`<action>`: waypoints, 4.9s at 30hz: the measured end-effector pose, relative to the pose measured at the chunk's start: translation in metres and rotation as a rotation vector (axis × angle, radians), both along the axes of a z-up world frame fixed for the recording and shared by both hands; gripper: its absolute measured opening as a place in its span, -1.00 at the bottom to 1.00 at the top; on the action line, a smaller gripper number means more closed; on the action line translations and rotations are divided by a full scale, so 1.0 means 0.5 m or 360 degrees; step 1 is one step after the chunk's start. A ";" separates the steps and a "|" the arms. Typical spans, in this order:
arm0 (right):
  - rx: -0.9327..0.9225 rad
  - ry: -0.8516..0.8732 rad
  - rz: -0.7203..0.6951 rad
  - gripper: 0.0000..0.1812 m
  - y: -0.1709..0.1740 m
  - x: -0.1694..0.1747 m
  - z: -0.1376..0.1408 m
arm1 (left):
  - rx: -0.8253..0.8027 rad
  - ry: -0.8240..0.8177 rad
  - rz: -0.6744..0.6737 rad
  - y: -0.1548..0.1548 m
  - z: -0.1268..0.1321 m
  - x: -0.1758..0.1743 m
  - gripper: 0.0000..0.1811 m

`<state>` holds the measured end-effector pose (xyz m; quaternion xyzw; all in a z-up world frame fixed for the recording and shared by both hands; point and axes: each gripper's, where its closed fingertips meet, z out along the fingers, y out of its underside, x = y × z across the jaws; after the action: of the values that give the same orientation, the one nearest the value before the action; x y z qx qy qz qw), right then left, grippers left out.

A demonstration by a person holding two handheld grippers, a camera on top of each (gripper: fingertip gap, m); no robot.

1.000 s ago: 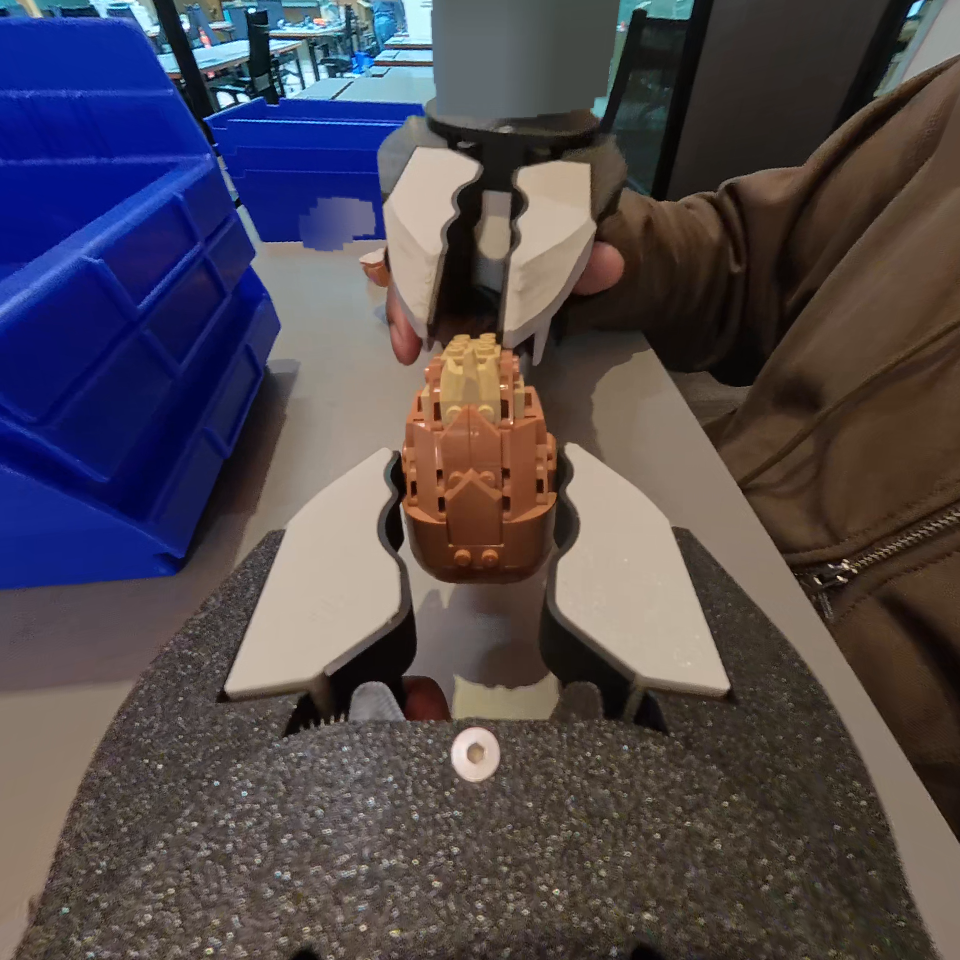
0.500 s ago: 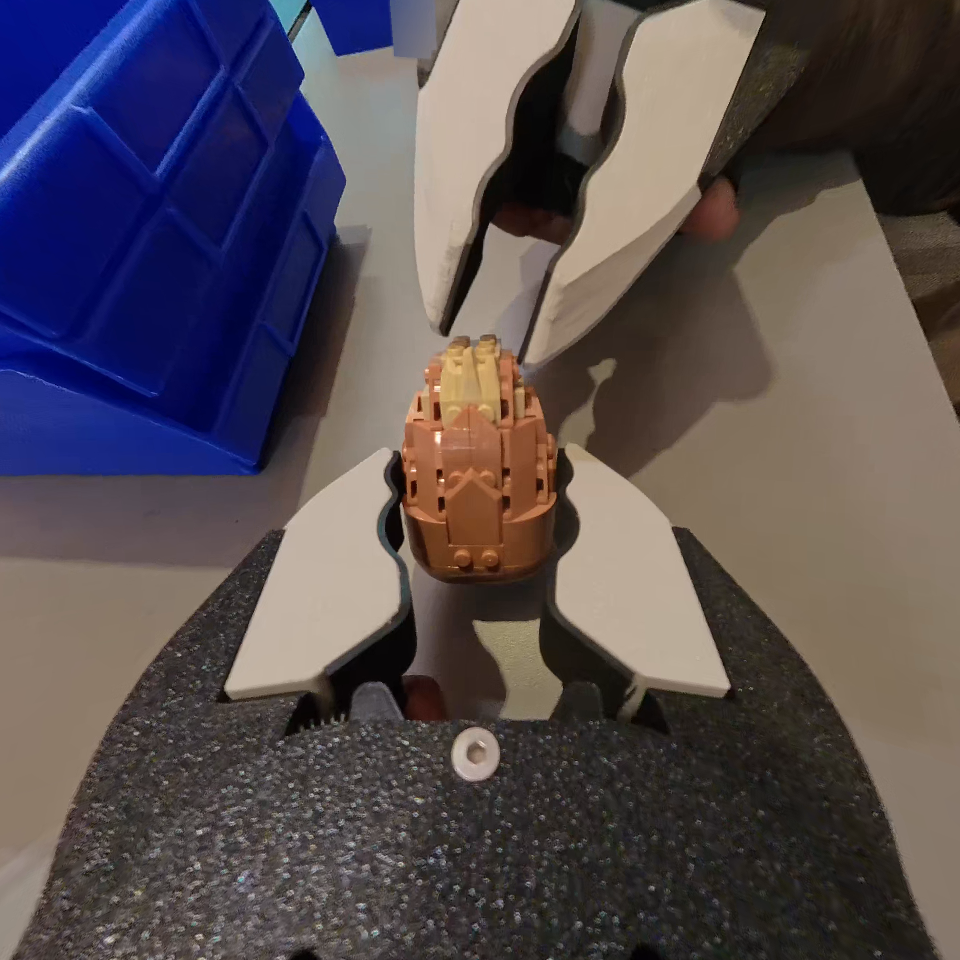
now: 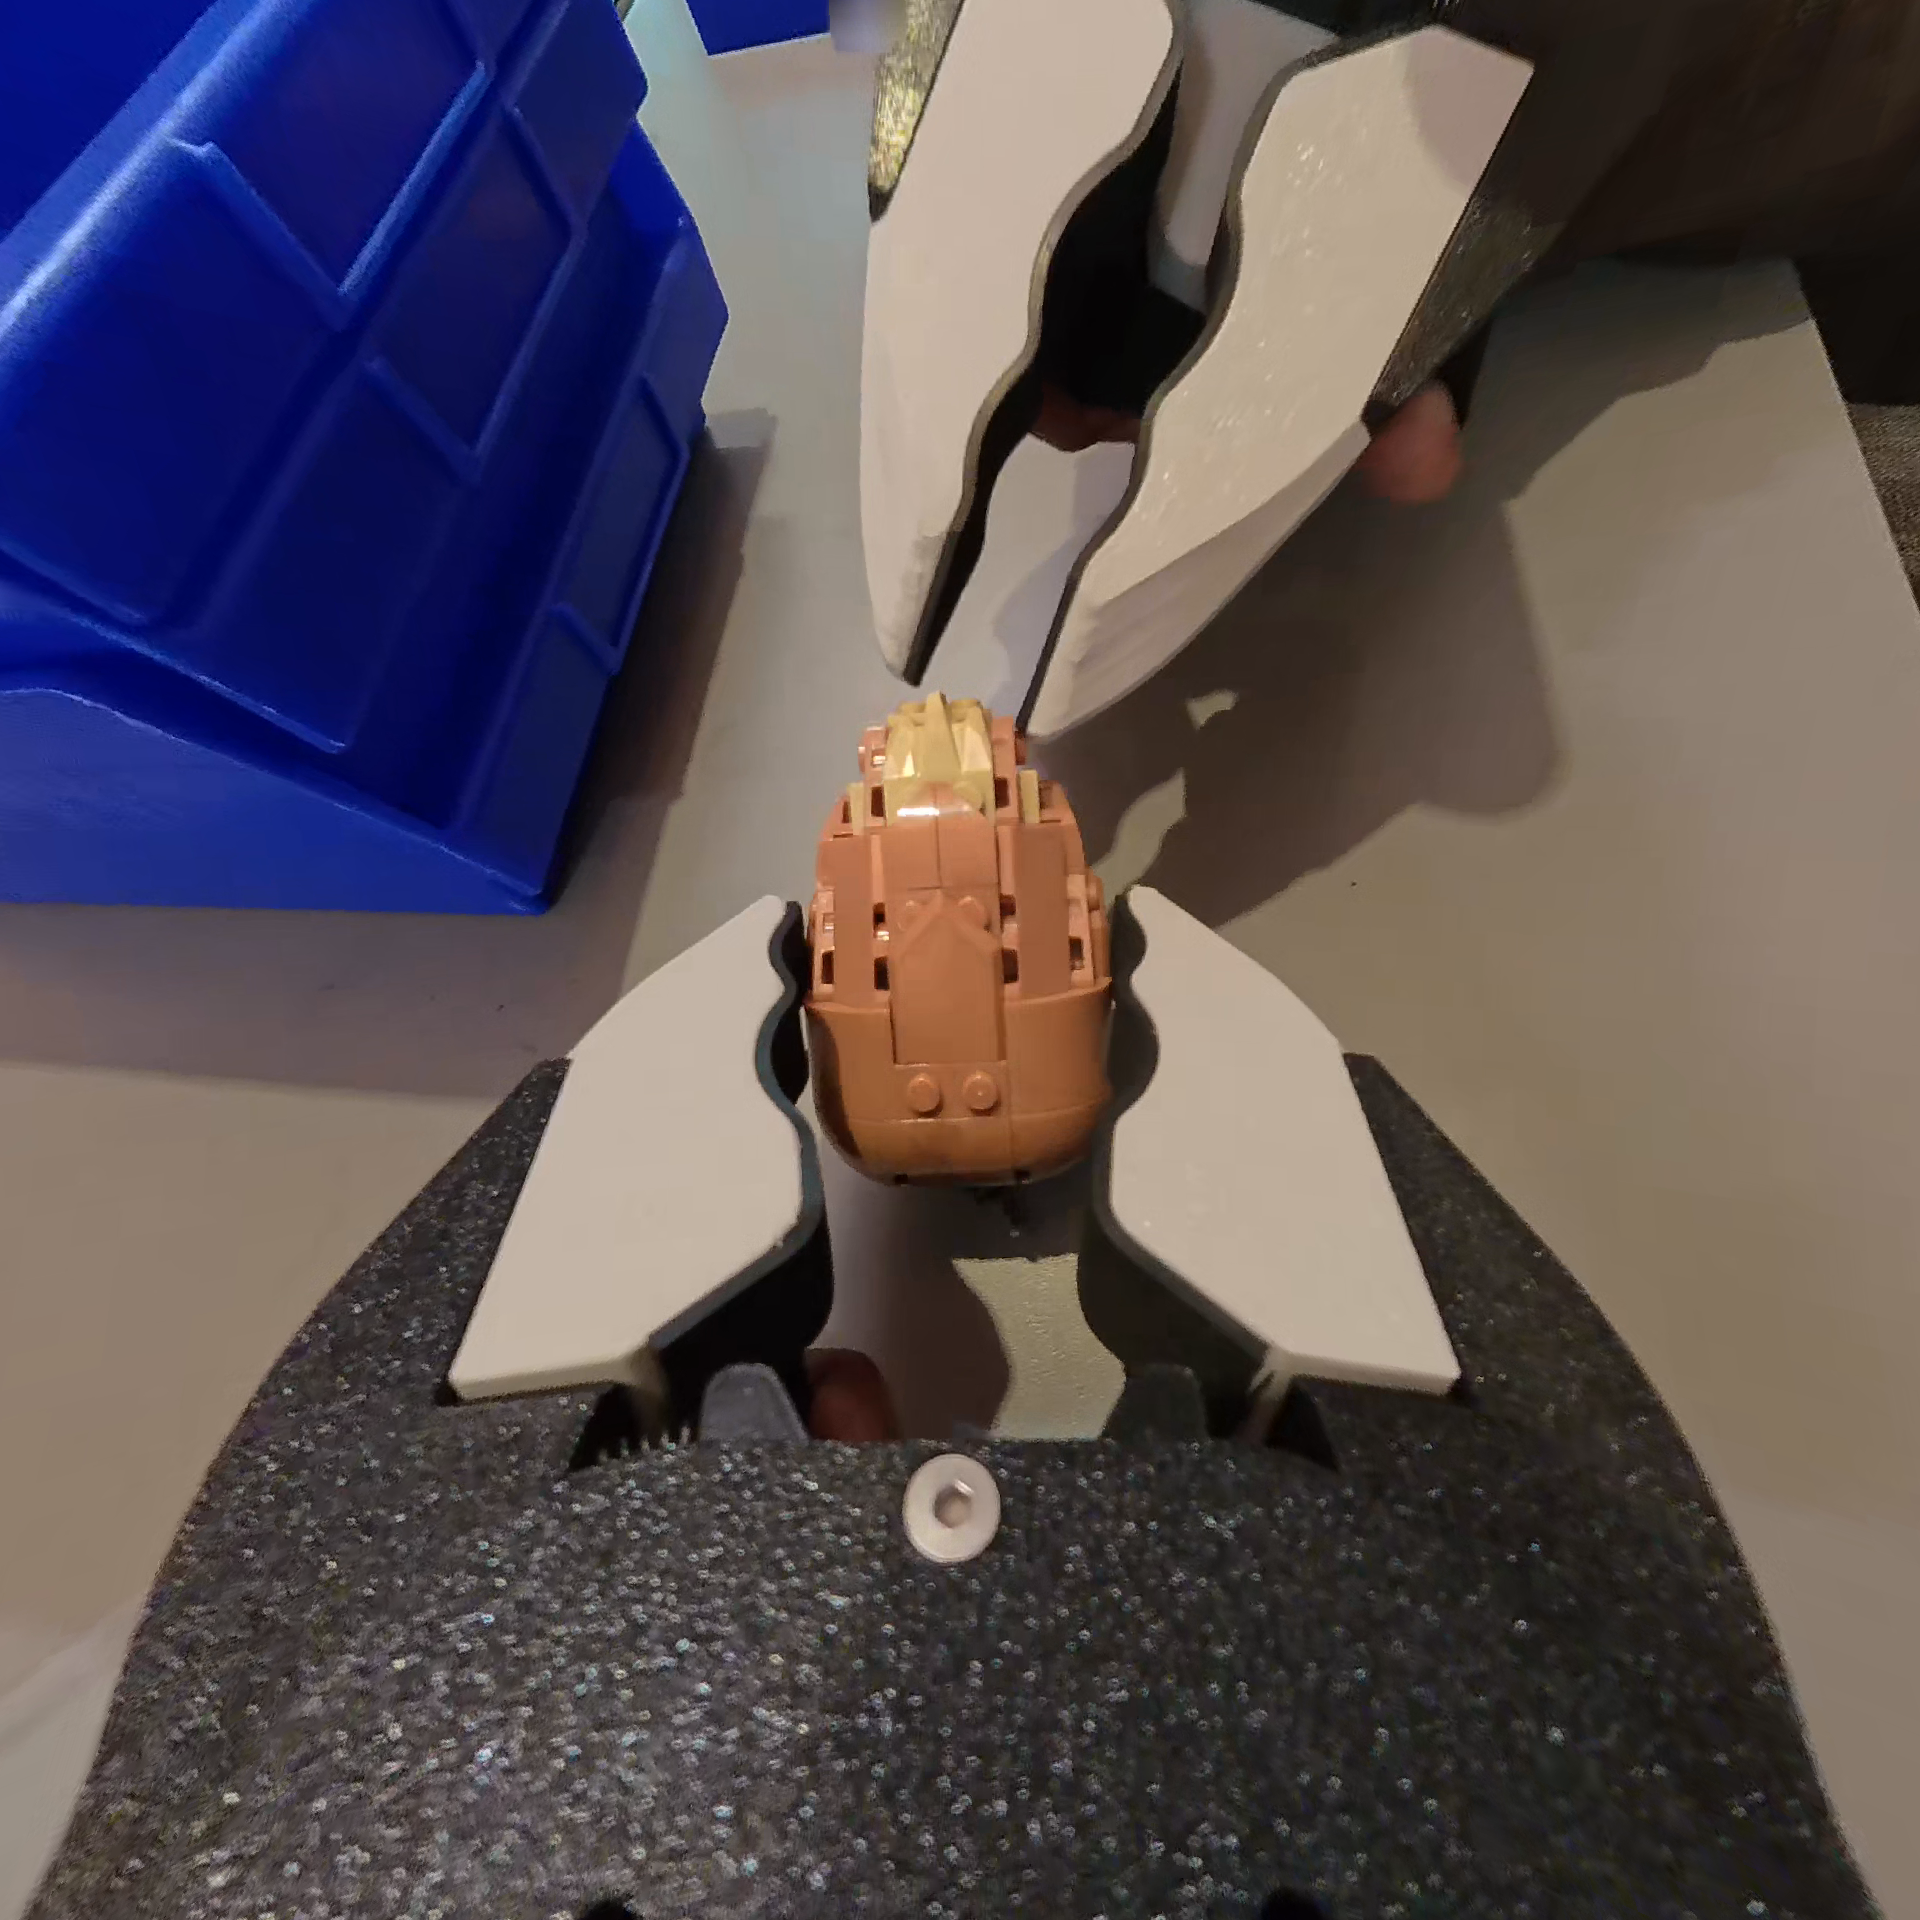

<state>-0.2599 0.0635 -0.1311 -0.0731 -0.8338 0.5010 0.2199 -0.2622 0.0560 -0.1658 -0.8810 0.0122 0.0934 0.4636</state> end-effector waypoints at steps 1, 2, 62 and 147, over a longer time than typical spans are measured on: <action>0.0010 -0.0001 -0.0004 -0.82 0.001 -0.001 -0.002 | -0.0002 0.0003 0.0002 0.000 0.000 -0.001 -0.38; 0.0022 -0.0003 -0.0008 -0.82 0.002 -0.002 -0.005 | -0.0004 0.0006 0.0005 0.000 0.000 -0.001 -0.38; 0.0321 0.0902 -0.0214 -0.82 0.014 -0.034 0.037 | 0.0673 -0.0982 -0.0044 -0.002 0.100 0.006 -0.39; 0.0479 0.0520 0.0044 -0.70 -0.006 -0.002 -0.062 | -0.0351 -0.0249 0.0133 -0.052 -0.061 -0.003 -0.30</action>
<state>-0.2611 0.0604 -0.1622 0.0542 -0.8535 0.3791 0.3535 -0.2636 0.0301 -0.1962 -0.9309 -0.0506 0.0417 0.3594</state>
